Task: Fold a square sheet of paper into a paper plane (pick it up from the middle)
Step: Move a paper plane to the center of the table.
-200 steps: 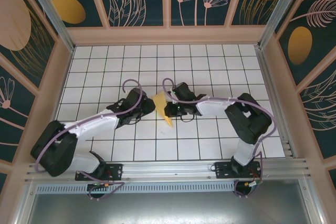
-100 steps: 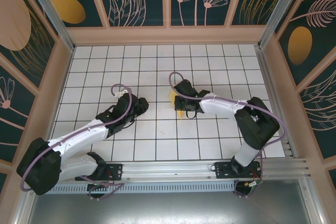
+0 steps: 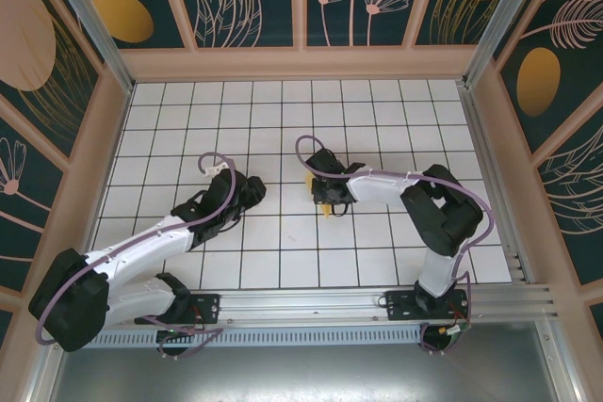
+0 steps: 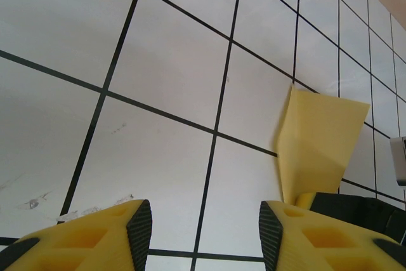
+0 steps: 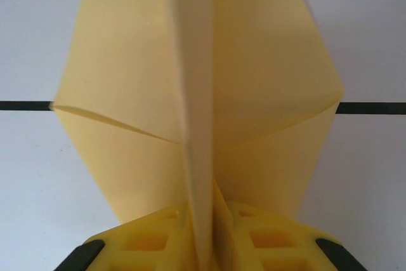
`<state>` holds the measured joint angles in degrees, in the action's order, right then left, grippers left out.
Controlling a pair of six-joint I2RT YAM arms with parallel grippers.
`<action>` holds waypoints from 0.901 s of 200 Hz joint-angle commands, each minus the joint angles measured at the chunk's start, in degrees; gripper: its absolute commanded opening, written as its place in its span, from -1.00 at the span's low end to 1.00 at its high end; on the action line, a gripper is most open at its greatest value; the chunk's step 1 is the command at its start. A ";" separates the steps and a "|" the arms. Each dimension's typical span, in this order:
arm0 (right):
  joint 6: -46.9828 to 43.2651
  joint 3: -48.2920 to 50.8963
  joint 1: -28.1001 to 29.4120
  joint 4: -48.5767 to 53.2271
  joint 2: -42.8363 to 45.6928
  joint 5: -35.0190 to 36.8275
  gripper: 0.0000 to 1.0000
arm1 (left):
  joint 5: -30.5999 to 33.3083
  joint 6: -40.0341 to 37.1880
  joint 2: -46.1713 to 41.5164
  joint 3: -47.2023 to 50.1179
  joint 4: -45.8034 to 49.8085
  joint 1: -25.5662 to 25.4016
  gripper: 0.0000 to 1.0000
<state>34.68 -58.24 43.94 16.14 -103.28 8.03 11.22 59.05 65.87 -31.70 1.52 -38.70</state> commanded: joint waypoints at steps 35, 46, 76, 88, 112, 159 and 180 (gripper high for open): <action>0.82 -0.42 0.87 1.21 -5.69 -0.53 -0.58 | 3.26 1.51 -3.12 3.40 -2.73 -0.15 0.05; 0.88 -0.86 1.12 1.37 -5.39 -0.06 -0.60 | 3.84 1.43 -3.28 3.17 -2.60 -0.14 0.05; 0.00 -2.54 1.24 2.58 -3.16 0.55 -0.62 | 4.55 0.81 -3.61 1.65 -0.99 -0.09 0.05; -0.31 -3.12 1.22 3.02 -2.37 0.92 -0.62 | 4.64 1.05 -4.30 2.05 -0.90 -0.10 0.05; -0.05 -2.01 1.25 1.96 -1.70 0.88 -0.59 | 5.23 1.42 -6.40 3.37 -0.73 -0.10 0.06; 0.40 -1.74 1.82 1.43 -4.82 -0.66 -0.55 | 7.26 0.32 -8.95 3.68 0.41 -0.15 0.09; -0.30 -3.23 1.84 2.79 -2.66 0.12 -0.48 | 8.07 -0.57 -9.42 2.86 1.29 -0.07 0.10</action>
<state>34.87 -60.51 44.75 16.32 -105.16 9.06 17.02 59.83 57.45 -28.45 0.56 -38.70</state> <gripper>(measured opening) 0.227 0.543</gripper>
